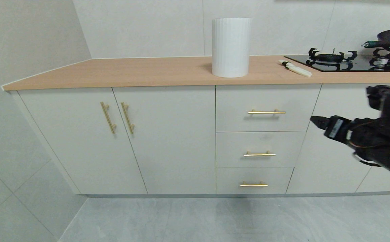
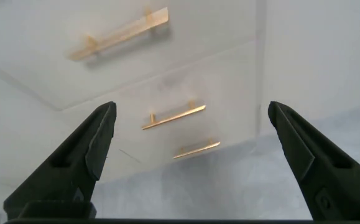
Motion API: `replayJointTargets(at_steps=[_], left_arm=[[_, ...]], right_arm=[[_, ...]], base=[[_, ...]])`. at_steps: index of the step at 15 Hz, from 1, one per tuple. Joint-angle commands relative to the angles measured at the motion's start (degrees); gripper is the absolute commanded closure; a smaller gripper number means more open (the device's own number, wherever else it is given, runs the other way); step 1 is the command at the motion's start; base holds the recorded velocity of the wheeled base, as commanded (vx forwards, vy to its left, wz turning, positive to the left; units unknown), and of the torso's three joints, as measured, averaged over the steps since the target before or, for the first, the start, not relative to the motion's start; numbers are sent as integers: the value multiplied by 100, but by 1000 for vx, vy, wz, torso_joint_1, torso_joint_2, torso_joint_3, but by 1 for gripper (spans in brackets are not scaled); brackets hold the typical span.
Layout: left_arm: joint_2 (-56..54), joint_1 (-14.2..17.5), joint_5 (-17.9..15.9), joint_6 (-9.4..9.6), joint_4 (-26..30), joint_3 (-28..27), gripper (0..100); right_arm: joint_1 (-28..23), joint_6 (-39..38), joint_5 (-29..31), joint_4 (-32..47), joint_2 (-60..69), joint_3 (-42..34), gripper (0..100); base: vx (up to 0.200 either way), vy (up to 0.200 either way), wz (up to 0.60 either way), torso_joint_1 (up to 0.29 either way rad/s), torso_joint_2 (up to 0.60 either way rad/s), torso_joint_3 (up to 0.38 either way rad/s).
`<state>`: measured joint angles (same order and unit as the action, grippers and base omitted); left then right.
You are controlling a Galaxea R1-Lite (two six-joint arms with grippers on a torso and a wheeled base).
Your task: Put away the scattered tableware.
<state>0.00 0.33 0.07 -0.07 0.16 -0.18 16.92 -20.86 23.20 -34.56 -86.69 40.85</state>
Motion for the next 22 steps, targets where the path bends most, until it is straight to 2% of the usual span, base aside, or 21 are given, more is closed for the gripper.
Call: replayJointTargets(at_steps=[1,2,5,7,10,13,15,16,17,18,19,21,22], left_arm=[[9,2,1,-1,2,1,0],[9,2,1,-1,2,1,0],[9,2,1,-1,2,1,0],[9,2,1,-1,2,1,0],[9,2,1,-1,2,1,0],[9,2,1,-1,2,1,0],[9,2,1,-1,2,1,0],[9,2,1,-1,2,1,0],[9,2,1,-1,2,1,0],[9,2,1,-1,2,1,0],[9,2,1,-1,2,1,0],[9,2,1,-1,2,1,0],[9,2,1,-1,2,1,0]], right_arm=[[118,873,194,1136,3325,-1220,0],[110,926,194,1540,3764,-1237,0],[-163,978,370,4177,5716,-930,0],[-646,1005,387,4994,6524,-895,0],[-1349,1523,334,5504,7676,-1114,0],[-1771,1928,387,5557,8581,-1519,0],[-1736,1936,501,5513,8660,-1800,0],[-1736,1901,229,5363,8660,-2187,0],[-1736,1892,-316,4950,8660,-2547,0],[-1736,1919,-1002,4238,8660,-3022,0],[-1736,2051,-1406,3465,8660,-3487,0],[-1736,2420,-1590,2656,8660,-4085,0],[-1736,2376,-1608,2806,8660,-4076,0]], base=[[0,0,0,0,0,0],[0,0,0,0,0,0],[0,0,0,0,0,0],[0,0,0,0,0,0],[0,0,0,0,0,0],[0,0,0,0,0,0],[0,0,0,0,0,0],[0,0,0,0,0,0],[0,0,0,0,0,0],[0,0,0,0,0,0],[0,0,0,0,0,0],[0,0,0,0,0,0],[0,0,0,0,0,0]])
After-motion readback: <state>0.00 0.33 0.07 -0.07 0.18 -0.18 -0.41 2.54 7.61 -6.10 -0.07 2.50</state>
